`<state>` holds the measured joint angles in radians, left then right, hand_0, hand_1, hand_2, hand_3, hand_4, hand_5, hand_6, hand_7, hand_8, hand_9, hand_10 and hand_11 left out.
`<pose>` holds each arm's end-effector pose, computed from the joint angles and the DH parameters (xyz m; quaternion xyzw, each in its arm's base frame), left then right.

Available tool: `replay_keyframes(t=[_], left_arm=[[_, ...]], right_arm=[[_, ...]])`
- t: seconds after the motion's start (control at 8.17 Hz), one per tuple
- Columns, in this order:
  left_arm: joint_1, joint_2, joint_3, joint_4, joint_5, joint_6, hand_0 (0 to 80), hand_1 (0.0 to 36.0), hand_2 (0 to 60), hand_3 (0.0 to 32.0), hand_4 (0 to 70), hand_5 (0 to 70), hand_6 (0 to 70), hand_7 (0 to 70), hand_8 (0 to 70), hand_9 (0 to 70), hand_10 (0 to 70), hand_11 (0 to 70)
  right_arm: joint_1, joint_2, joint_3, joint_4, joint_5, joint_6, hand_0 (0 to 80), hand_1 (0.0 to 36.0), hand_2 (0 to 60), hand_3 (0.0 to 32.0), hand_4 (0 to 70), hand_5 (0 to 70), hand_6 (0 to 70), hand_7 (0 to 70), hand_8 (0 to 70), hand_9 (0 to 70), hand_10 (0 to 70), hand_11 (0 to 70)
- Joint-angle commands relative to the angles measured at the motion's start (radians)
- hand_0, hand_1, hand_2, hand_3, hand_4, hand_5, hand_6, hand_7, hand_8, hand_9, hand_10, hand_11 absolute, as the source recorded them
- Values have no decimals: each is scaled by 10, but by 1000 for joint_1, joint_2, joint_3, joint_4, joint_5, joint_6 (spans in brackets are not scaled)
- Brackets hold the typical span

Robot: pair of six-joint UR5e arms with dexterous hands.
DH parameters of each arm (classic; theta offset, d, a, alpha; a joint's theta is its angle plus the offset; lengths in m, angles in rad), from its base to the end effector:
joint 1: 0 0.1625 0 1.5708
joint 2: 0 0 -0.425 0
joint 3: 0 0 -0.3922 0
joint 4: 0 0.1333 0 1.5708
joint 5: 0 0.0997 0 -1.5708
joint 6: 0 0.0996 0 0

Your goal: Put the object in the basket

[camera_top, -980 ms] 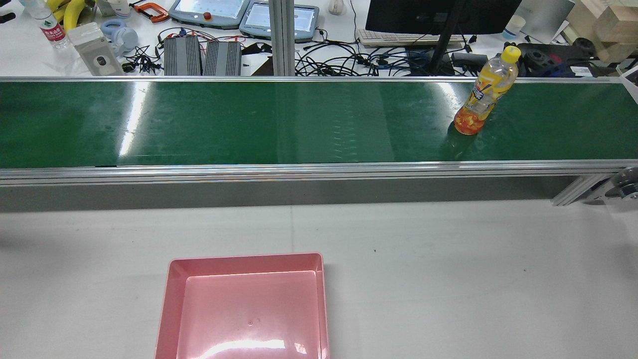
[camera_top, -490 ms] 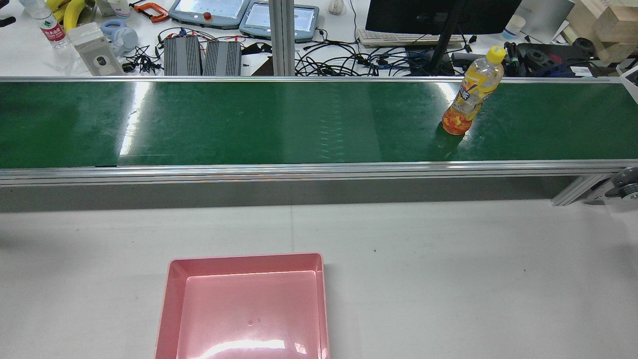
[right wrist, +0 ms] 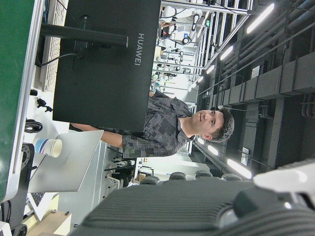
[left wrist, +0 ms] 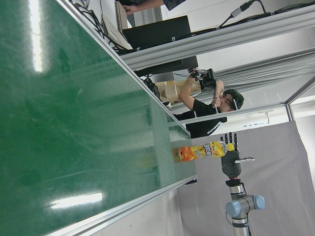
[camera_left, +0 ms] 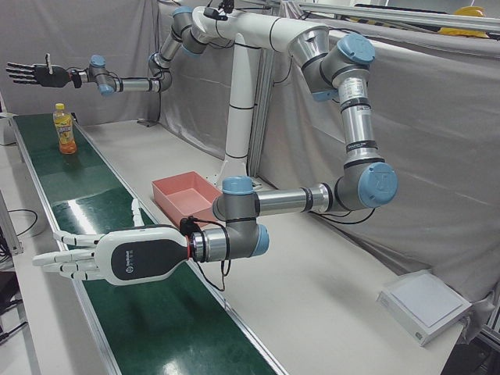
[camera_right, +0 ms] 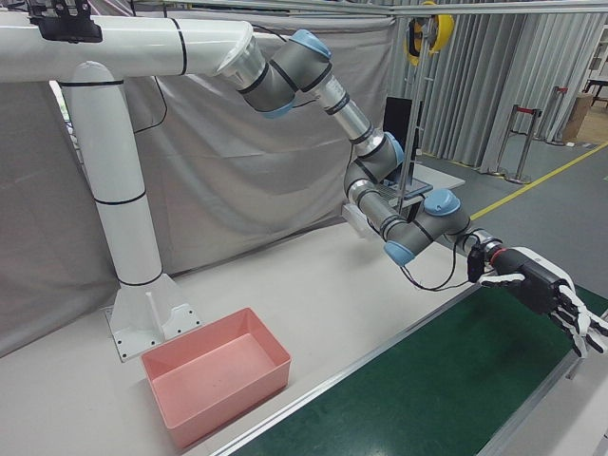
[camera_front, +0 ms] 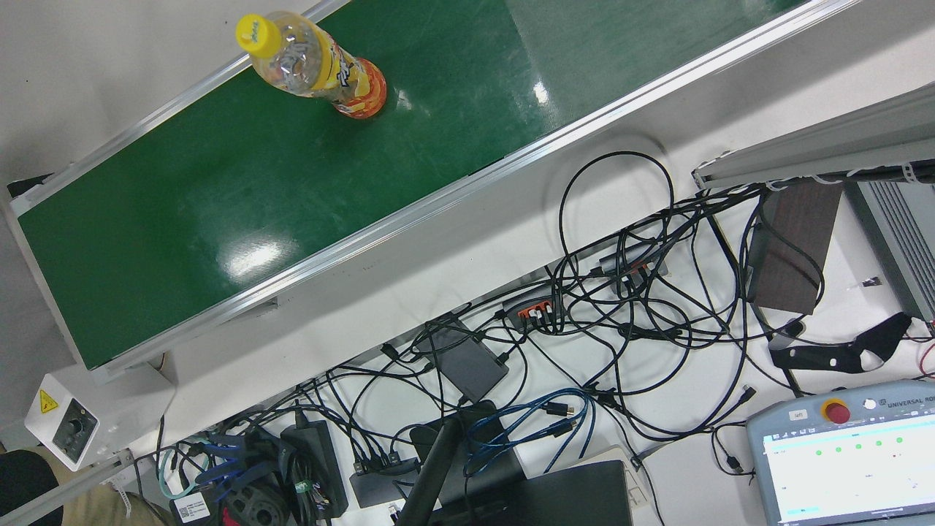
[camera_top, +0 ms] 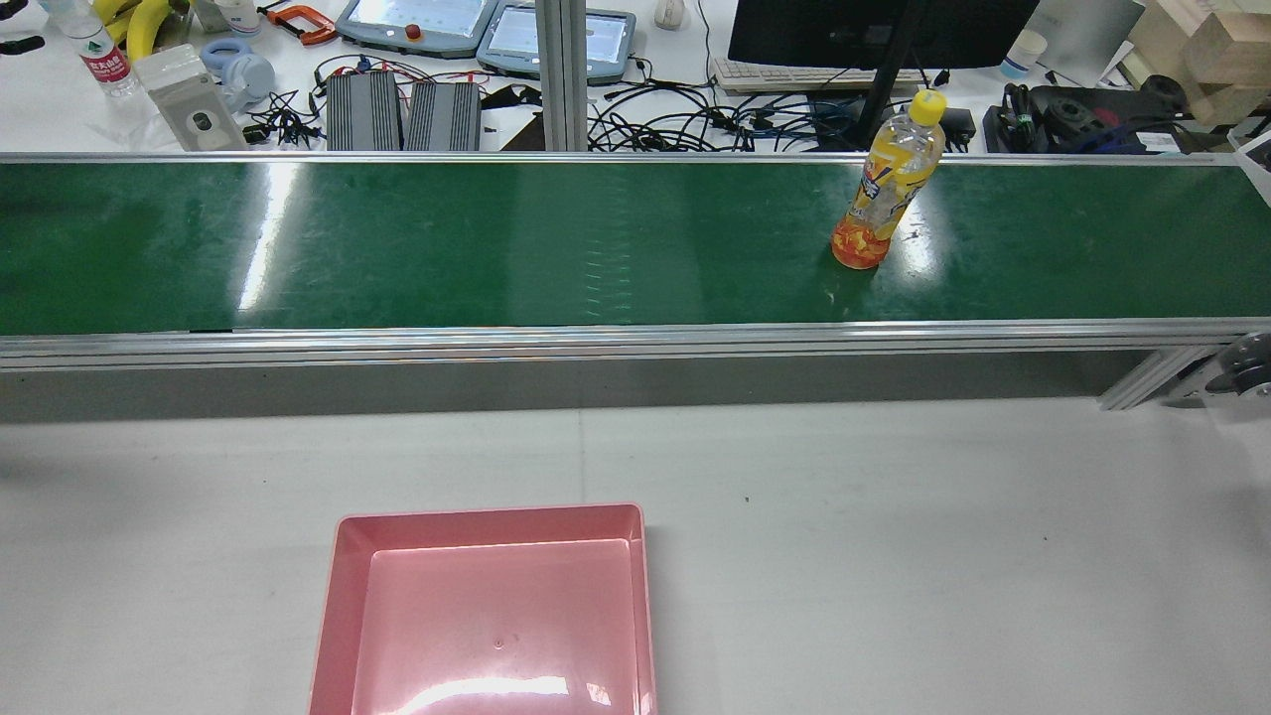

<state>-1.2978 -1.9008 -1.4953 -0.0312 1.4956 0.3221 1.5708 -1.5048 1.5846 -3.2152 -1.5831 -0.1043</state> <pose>0.0372 -0.6549 0.5335 0.0422 0.7992 -0.5813 0.1468 0.1321 -0.5192 0.6544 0.0326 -0.7085 0.7037 0.0411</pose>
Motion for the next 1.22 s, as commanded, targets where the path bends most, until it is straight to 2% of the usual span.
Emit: replay_keyframes(t=[0.0, 1.1], left_arm=[[0, -4, 1, -1, 0, 3, 479, 90, 0, 0, 182, 215, 3, 7, 66, 115, 120, 184], [0, -6, 0, 0, 0, 5, 479, 89, 0, 0, 184, 226, 3, 3, 69, 120, 111, 172]], right_arm=[[0, 0, 0, 0, 0, 0, 0, 0, 0, 0, 0, 0, 0, 0, 0, 0, 0, 0], [0, 2, -2, 0, 0, 0, 0, 0, 0, 0, 0, 0, 0, 0, 0, 0, 0, 0]])
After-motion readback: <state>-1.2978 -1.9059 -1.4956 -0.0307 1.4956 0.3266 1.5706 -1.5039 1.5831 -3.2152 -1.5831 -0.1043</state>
